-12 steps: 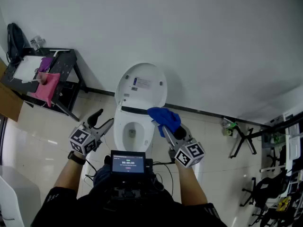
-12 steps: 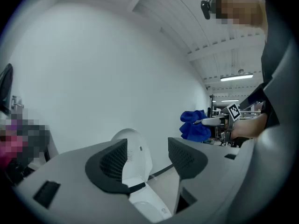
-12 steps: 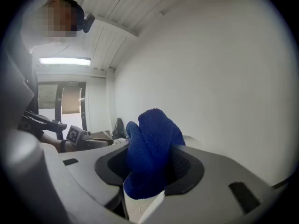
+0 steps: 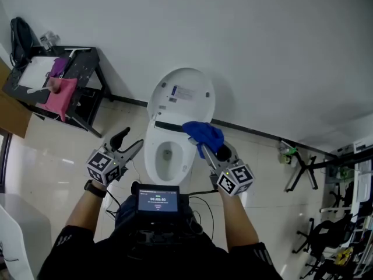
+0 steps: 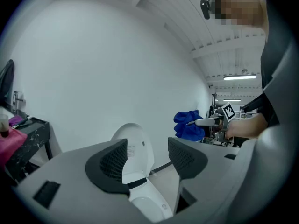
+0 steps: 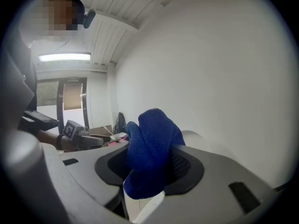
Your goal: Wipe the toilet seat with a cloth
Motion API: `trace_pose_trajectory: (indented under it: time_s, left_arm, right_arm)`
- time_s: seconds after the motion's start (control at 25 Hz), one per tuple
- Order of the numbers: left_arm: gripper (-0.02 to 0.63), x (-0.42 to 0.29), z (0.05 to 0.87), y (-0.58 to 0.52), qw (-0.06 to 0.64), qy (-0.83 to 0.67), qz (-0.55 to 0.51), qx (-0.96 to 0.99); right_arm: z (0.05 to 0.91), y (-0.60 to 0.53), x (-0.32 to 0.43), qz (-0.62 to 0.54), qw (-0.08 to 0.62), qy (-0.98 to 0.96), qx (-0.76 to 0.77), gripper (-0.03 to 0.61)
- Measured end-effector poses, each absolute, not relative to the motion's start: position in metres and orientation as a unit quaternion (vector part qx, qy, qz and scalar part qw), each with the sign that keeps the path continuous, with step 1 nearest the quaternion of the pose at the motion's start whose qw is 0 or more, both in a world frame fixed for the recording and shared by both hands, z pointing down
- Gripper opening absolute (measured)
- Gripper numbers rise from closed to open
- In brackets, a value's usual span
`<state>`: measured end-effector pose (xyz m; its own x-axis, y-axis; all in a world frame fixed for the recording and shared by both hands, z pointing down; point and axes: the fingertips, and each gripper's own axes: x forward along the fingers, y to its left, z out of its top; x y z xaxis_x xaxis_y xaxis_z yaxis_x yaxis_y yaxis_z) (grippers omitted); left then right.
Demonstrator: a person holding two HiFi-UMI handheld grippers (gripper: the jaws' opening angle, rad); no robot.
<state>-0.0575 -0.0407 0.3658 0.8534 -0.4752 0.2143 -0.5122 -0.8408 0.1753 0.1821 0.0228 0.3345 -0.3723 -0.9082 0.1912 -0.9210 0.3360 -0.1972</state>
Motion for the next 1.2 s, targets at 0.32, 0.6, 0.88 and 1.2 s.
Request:
trace_pose_trajectory:
  time_s: [0.32,0.6,0.88,1.2]
  left_arm:
    - [0.265,-0.069,0.393,-0.056,0.144,-0.264,0.097,0.949]
    - [0.265,-0.069,0.418,-0.069,0.159,-0.267,0.110,0.944]
    - [0.265,-0.084,0.456,-0.076,0.185,-0.282,0.125,0.933]
    - [0.265,-0.089,0.501,-0.082,0.210,-0.278,0.138,0.927]
  right_arm:
    - [0.369,-0.018,0.170,0.156,0.042,-0.823,0.545,0.192]
    - [0.422,-0.057,0.158,0.190,0.058,-0.821,0.535,0.192]
    - [0.514,-0.092,0.142,0.245,0.108,-0.814,0.515,0.192]
    - [0.658,-0.115,0.123,0.305,0.188,-0.794,0.492,0.192]
